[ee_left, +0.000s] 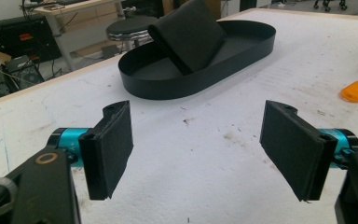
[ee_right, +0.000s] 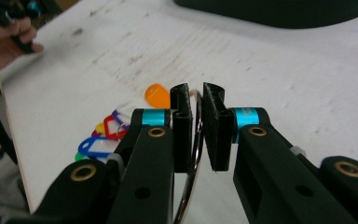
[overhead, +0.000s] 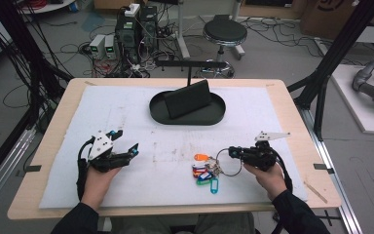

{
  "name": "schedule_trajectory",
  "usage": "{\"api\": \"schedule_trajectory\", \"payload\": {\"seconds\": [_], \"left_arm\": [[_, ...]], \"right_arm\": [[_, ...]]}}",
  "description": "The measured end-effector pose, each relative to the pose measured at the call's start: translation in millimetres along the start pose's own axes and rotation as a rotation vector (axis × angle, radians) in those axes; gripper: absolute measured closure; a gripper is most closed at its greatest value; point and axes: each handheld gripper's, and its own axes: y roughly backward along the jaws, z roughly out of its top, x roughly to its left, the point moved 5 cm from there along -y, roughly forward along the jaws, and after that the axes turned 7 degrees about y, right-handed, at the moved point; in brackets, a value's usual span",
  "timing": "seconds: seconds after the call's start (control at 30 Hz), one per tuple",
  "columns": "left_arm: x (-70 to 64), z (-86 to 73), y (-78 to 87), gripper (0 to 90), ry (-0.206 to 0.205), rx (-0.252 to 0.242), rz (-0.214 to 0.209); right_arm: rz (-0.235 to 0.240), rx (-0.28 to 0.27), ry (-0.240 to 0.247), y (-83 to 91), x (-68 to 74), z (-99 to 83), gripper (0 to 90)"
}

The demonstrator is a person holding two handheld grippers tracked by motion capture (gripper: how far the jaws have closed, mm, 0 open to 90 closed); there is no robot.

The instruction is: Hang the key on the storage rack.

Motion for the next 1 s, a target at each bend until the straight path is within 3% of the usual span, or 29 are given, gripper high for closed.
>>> {"api": "schedule_trajectory", "payload": {"seconds": [0.17, 0.37, 0.6, 0.83, 1.0], "left_arm": [[0.0, 0.5, 0.3, 25.4, 0.004, -0.004, -0.003], [-3.2, 6.4, 0.2, 25.5, 0.015, -0.018, -0.019], [-19.5, 23.9, -4.4, 23.5, 0.054, -0.042, -0.130], [-47.0, 33.6, -17.2, 23.0, 0.042, -0.034, -0.254], [-55.9, 32.3, -23.9, 23.0, 0.013, -0.023, -0.266]], "right_arm": [[0.007, -0.003, 0.019, -1.7, 5.6, 3.2, 86.4], [0.009, -0.031, 0.076, 3.8, 11.5, 14.4, 87.1], [0.030, -0.068, 0.140, 12.1, 19.0, 34.6, 87.2], [0.058, -0.092, 0.189, 20.2, 24.4, 52.3, 87.2], [0.063, -0.117, 0.211, 25.7, 23.8, 65.1, 87.3]]}}
